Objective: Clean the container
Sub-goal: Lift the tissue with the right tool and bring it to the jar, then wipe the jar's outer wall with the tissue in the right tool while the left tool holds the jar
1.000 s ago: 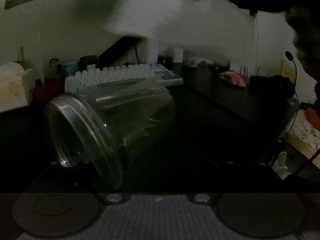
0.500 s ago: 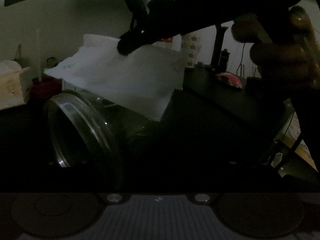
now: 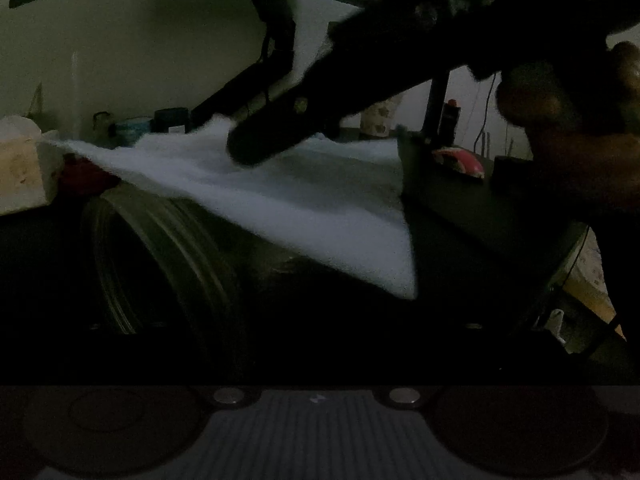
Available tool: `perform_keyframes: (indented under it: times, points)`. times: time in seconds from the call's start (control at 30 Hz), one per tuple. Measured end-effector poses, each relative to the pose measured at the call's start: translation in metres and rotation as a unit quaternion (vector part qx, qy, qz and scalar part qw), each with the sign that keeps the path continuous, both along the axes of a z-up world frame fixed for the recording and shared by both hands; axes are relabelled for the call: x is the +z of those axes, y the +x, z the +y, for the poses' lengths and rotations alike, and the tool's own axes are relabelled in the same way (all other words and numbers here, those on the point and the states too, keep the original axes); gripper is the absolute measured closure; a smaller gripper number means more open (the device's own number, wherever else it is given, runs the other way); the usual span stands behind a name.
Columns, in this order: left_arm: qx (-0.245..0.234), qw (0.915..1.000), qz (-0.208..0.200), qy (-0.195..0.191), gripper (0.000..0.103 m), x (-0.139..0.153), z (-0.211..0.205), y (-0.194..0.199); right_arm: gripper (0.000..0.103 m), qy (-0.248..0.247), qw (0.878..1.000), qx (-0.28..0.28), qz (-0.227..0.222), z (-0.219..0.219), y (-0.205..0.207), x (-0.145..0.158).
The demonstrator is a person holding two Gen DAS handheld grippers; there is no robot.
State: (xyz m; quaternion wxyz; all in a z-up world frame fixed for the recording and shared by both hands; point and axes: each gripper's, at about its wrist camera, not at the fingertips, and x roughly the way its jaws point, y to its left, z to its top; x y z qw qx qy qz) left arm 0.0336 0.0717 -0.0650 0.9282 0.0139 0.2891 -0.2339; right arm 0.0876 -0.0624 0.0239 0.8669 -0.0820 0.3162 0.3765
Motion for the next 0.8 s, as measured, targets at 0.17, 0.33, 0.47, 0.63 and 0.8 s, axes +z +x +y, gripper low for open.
perform_keyframes:
  times: [0.17, 0.33, 0.47, 0.63, 0.8]
  points:
    - [-0.002, 1.0, -0.002, 0.003, 0.0, -0.005, 0.001, 0.005, 0.034, 0.034, 0.998, -0.049, -0.02, 0.001, 0.002, -0.002]
    - [0.0, 1.0, -0.003, 0.004, 0.0, -0.009, 0.005, 0.01, 0.038, 0.028, 0.997, -0.055, -0.047, 0.01, -0.003, -0.02]
    - [0.0, 0.9999, -0.006, 0.012, 0.0, -0.014, 0.006, 0.013, 0.087, 0.043, 0.996, -0.064, -0.051, 0.002, -0.003, -0.025]
    - [-0.001, 0.9999, -0.006, 0.011, 0.0, -0.019, 0.008, 0.018, 0.094, 0.054, 0.991, -0.113, -0.053, -0.001, -0.005, -0.029]
    - [-0.012, 0.9997, -0.01, 0.017, 0.0, -0.02, -0.004, 0.019, 0.094, 0.07, 0.995, -0.057, -0.052, 0.008, -0.025, -0.025]
